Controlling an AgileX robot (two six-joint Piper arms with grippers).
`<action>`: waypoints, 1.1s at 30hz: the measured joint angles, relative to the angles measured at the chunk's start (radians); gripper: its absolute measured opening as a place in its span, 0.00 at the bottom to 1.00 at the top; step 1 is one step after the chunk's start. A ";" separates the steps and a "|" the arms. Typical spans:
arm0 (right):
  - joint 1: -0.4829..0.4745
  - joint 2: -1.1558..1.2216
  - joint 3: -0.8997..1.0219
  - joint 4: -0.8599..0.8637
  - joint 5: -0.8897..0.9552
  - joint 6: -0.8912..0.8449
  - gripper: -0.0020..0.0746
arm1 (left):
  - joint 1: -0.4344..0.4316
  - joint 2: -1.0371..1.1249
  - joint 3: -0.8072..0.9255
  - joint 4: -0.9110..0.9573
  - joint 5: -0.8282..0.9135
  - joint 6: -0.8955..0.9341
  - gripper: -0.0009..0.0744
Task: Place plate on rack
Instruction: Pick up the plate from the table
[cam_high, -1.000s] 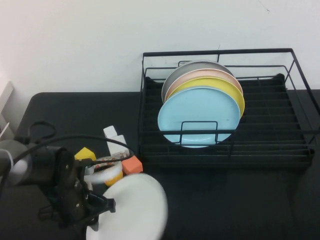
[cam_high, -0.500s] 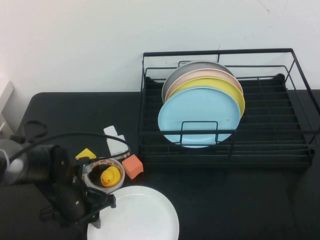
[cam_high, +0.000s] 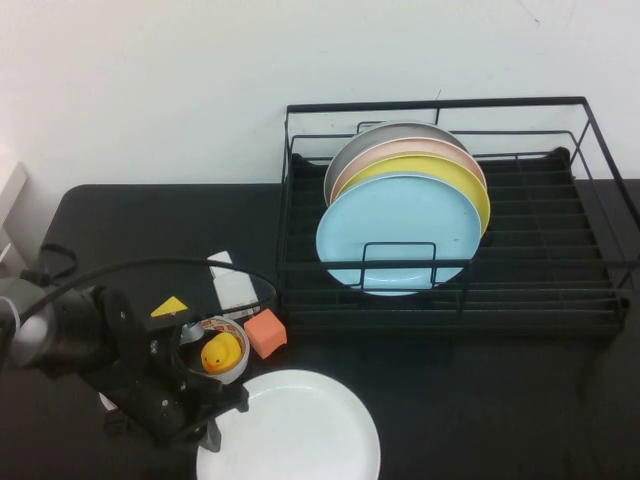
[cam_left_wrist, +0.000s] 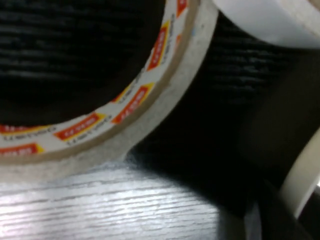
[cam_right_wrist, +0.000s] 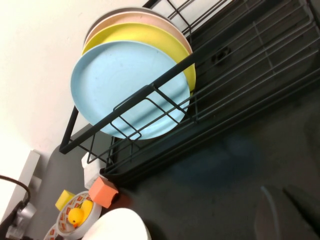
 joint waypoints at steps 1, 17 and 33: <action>0.000 0.000 0.000 0.000 0.000 0.000 0.02 | 0.000 0.000 0.000 -0.002 0.000 0.010 0.08; 0.000 0.000 0.000 0.015 0.007 -0.001 0.02 | 0.069 0.030 0.008 -0.554 0.218 0.707 0.01; 0.000 0.012 -0.044 0.244 0.148 -0.275 0.02 | 0.071 -0.286 0.010 -0.570 0.174 0.841 0.01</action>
